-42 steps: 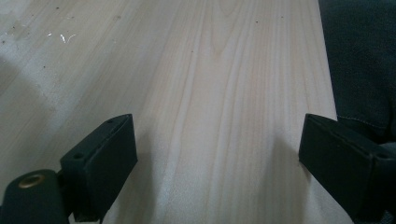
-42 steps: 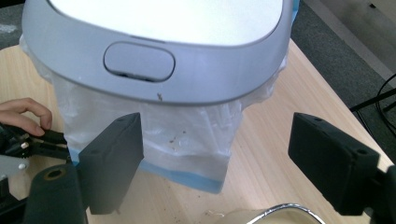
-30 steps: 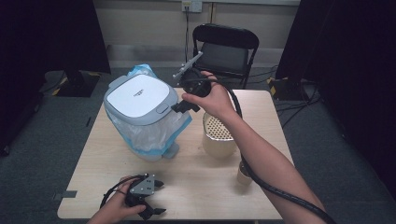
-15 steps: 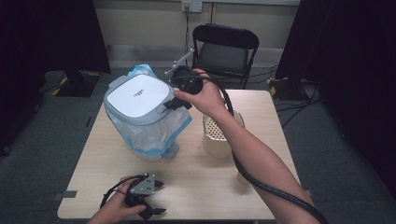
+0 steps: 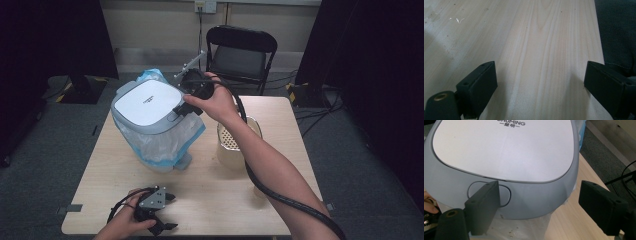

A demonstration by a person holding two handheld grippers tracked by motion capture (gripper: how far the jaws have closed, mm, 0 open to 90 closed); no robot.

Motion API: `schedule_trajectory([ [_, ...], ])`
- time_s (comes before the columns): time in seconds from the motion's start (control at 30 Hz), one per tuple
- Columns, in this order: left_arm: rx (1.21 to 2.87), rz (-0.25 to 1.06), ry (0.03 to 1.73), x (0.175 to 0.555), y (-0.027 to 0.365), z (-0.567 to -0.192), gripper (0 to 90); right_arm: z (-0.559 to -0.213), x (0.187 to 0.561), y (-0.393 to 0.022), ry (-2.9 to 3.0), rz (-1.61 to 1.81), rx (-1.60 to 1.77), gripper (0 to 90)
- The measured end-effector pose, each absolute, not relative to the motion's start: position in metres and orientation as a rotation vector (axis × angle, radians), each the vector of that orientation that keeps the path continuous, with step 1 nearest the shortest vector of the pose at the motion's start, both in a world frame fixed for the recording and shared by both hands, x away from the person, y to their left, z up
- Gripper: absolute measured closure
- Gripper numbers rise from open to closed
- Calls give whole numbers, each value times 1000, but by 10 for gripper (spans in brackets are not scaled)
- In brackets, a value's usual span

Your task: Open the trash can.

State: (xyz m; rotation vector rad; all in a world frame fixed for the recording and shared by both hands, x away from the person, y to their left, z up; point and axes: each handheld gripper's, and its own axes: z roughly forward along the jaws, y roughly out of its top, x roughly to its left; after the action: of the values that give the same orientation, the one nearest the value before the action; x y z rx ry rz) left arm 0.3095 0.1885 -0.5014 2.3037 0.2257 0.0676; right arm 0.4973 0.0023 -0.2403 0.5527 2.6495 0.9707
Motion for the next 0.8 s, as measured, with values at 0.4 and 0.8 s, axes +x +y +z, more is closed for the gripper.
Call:
schedule_trajectory([
  [0.4, 2304, 69, 226, 309, 188, -501, 108, -243, 498, 2, 2661, 974, 566, 149],
  [0.8, 2304, 68, 225, 309, 188, -501, 107, -244, 492, -5, 2673, 996, 527, 172],
])
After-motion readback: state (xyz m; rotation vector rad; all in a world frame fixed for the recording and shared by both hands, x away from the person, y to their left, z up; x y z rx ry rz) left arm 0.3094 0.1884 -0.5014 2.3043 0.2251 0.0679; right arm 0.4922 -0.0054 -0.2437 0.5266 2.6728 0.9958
